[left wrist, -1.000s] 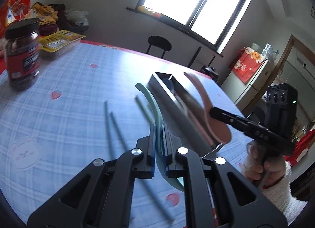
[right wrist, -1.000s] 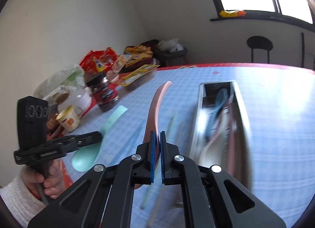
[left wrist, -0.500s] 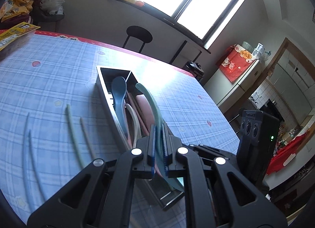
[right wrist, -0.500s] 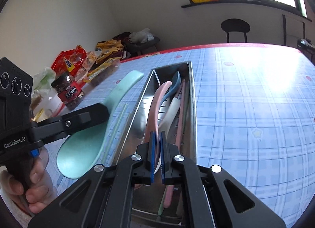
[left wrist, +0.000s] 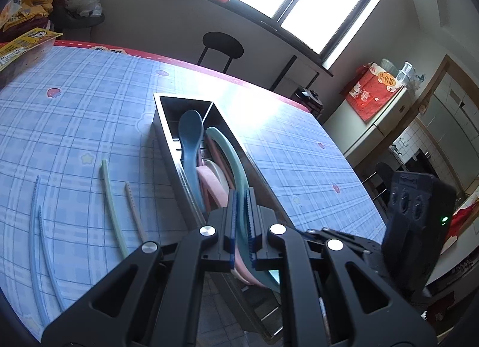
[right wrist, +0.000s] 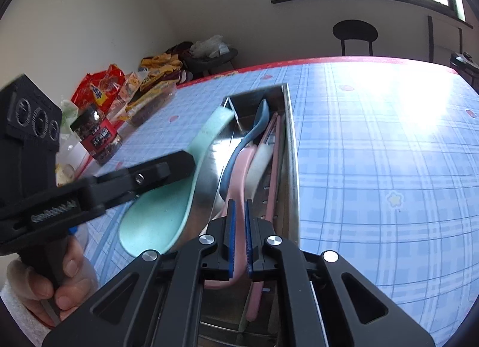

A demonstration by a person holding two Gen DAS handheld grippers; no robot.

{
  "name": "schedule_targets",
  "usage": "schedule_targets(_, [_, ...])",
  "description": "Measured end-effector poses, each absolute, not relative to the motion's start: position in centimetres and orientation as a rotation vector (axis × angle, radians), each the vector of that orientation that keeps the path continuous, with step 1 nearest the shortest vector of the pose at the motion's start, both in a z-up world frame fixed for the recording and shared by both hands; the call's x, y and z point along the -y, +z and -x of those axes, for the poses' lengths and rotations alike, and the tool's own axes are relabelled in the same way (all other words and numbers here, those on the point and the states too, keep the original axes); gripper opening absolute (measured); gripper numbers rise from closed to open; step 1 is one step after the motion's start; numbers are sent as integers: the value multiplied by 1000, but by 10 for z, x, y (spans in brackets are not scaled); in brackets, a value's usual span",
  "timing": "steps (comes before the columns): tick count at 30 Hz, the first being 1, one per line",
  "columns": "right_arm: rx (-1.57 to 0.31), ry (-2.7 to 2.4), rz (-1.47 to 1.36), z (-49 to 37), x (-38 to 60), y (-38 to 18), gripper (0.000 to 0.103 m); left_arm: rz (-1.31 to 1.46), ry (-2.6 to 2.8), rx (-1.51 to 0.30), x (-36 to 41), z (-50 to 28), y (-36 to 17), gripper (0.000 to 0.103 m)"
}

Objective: Organize utensils
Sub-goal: 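Carry the teal and pink spoons into the steel tray and open both tools, then move both tools back to the blue chopsticks on the table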

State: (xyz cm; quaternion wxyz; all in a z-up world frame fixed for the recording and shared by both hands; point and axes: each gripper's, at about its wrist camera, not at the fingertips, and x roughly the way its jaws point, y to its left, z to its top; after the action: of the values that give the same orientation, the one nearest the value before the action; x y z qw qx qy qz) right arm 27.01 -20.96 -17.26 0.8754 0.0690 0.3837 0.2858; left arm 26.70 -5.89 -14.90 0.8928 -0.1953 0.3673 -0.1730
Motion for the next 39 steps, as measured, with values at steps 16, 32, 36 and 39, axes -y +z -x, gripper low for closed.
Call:
schedule_targets(16, [-673, 468, -227, -263, 253, -148, 74, 331, -339, -739, 60, -261, -135, 47])
schedule_targets(32, [-602, 689, -172, -212, 202, -129, 66, 135, -198, -730, -51, -146, -126, 60])
schedule_targets(36, [-658, 715, -138, -195, 185, -133, 45, 70, -192, -761, -52, -134, -137, 60])
schedule_targets(39, [-715, 720, -103, -186, 169, -141, 32, 46, -187, -778, -50, -136, -145, 57])
